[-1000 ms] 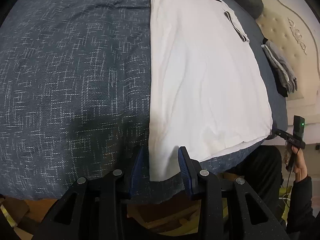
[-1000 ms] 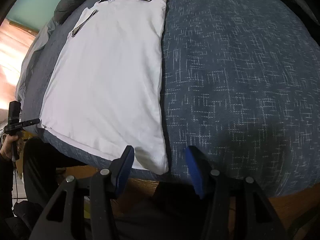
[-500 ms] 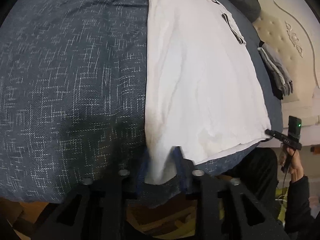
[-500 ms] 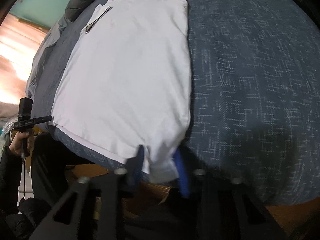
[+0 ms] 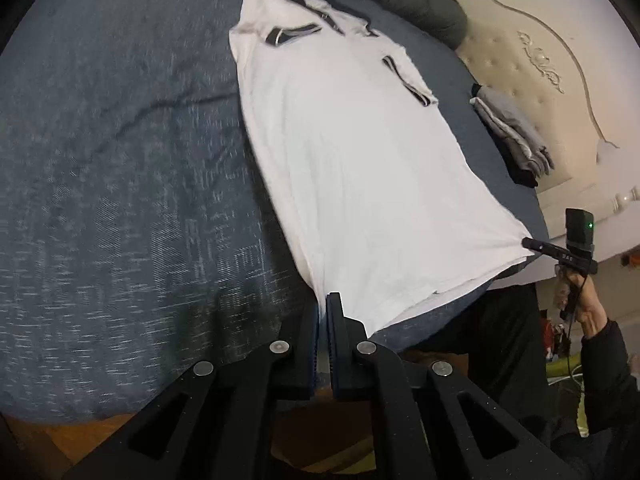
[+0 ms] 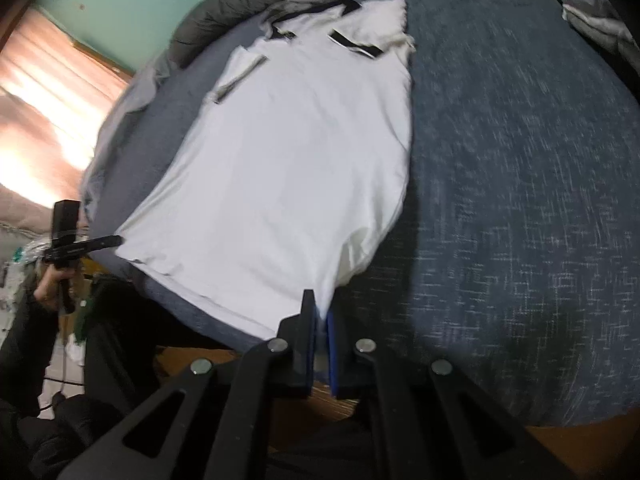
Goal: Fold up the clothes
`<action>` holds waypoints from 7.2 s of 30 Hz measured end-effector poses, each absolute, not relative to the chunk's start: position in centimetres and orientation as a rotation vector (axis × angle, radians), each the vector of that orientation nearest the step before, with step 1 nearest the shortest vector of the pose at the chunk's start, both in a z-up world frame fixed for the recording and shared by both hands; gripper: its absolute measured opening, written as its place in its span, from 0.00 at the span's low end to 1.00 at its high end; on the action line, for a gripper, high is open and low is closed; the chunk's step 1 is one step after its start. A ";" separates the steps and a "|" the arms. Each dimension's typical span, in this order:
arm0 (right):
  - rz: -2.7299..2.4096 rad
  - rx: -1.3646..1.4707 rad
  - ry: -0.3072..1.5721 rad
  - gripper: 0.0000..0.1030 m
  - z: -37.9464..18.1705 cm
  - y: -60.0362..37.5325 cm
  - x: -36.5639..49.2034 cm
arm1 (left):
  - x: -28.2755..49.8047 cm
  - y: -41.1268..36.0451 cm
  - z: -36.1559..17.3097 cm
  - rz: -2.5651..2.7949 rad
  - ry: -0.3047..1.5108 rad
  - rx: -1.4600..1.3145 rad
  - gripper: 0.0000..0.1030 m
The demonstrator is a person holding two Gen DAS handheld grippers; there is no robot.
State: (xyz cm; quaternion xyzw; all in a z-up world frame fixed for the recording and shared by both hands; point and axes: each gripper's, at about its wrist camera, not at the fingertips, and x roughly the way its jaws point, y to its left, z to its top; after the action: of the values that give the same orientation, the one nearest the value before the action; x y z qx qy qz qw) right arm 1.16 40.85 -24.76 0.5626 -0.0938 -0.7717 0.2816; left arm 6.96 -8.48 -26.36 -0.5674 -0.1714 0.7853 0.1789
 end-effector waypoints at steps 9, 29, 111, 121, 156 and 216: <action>-2.071 1.422 -0.241 0.04 -21.9 42.0 2.8 | 9.4 -9.2 -24.2 2.227 -0.455 -1.568 0.04; -2.023 1.357 -0.168 0.04 -18.1 41.9 7.0 | 12.2 -9.3 -20.0 2.224 -0.392 -1.506 0.04; -2.406 1.419 0.300 0.49 -30.8 31.7 -45.6 | -41.6 -10.9 -32.9 2.522 -0.184 -1.511 0.44; -2.588 1.362 0.118 0.49 -28.3 34.2 -51.2 | -47.0 -13.8 -31.5 2.632 -0.319 -1.482 0.44; -2.603 1.062 -0.078 0.05 -25.5 37.5 -48.4 | -43.3 -17.2 -29.5 2.590 -0.597 -1.213 0.04; -2.175 1.525 -0.486 0.14 -30.5 42.8 -27.0 | -18.1 -10.5 -32.1 2.301 -0.530 -1.539 0.44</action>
State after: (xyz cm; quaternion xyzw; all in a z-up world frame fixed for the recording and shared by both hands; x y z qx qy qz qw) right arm -27.04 42.80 -30.45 0.5510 -0.1758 -0.7858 0.2189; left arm -18.07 -10.51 -32.09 -0.5390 -0.1856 0.8057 0.1610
